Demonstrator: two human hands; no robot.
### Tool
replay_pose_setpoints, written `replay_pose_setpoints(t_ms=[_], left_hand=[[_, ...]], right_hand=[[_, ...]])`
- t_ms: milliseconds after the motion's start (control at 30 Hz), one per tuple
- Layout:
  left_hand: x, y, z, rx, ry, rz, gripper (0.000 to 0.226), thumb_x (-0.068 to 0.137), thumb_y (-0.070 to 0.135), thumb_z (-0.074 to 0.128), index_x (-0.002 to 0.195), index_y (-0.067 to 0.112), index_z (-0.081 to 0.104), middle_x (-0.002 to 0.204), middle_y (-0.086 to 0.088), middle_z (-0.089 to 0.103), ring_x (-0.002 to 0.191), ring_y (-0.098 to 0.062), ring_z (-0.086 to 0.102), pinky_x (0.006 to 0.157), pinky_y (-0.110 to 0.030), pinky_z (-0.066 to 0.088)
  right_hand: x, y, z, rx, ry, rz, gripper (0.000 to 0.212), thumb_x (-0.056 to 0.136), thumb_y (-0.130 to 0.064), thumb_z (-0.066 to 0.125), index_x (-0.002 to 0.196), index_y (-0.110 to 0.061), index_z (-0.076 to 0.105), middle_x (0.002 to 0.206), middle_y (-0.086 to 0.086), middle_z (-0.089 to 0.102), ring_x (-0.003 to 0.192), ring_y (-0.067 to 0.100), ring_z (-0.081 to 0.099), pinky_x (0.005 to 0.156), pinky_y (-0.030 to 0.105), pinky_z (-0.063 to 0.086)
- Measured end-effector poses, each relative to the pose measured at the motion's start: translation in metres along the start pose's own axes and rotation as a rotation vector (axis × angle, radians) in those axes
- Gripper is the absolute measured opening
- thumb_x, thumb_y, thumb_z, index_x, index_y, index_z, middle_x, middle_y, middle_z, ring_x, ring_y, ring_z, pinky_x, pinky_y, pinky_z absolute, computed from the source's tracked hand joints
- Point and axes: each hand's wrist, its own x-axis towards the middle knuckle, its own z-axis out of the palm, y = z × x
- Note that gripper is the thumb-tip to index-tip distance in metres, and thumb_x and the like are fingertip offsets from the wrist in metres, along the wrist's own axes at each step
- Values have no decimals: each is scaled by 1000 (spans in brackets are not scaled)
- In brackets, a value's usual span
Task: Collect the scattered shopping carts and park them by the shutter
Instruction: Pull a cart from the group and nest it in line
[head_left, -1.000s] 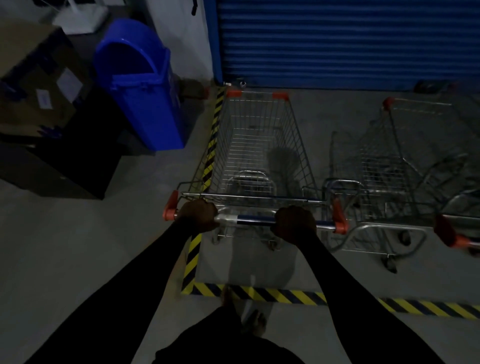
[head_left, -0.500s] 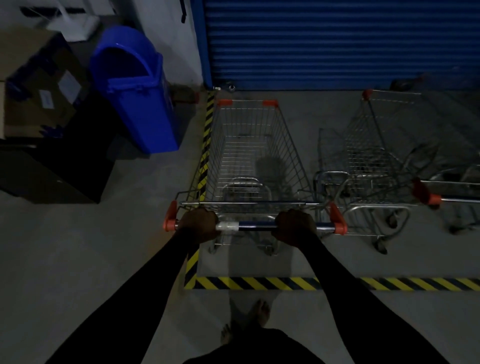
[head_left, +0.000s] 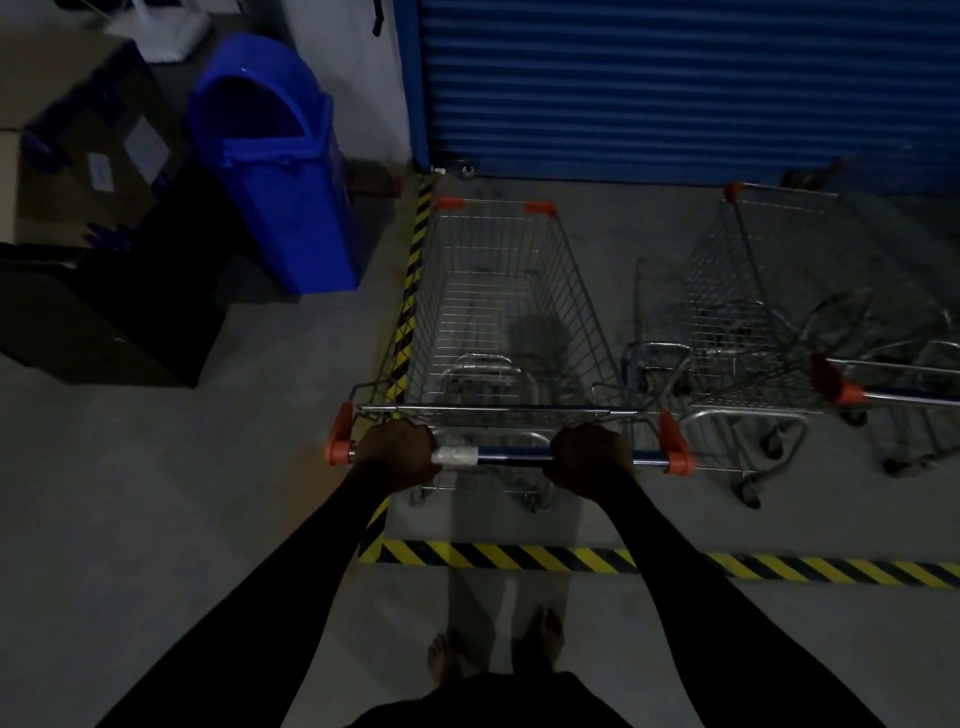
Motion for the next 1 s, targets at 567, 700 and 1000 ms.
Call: replay_pose_setpoints(t_ms=[567, 700, 1000], left_hand=[[35, -17, -12, 81, -62, -84, 37, 86, 49, 53, 102, 20, 68, 106, -7, 70, 98, -28, 67, 78, -36, 50], [39, -22, -16, 121, -85, -84, 37, 87, 47, 52, 108, 20, 66, 110, -6, 68, 101, -27, 65, 80, -34, 50], [44, -24, -16, 136, -69, -48, 39, 90, 51, 50, 105, 19, 67, 106, -5, 69, 98, -25, 66, 77, -33, 50]], right_hand=[[28, 1, -13, 92, 39, -1, 41, 83, -54, 53, 107, -24, 65, 108, 5, 67, 101, 28, 63, 87, 39, 49], [32, -4, -13, 107, 51, 8, 41, 83, -54, 53, 107, -23, 65, 110, 7, 66, 103, 30, 62, 89, 39, 47], [34, -2, -16, 81, 41, -2, 42, 84, -52, 53, 110, -21, 64, 111, 8, 66, 105, 29, 61, 87, 38, 47]])
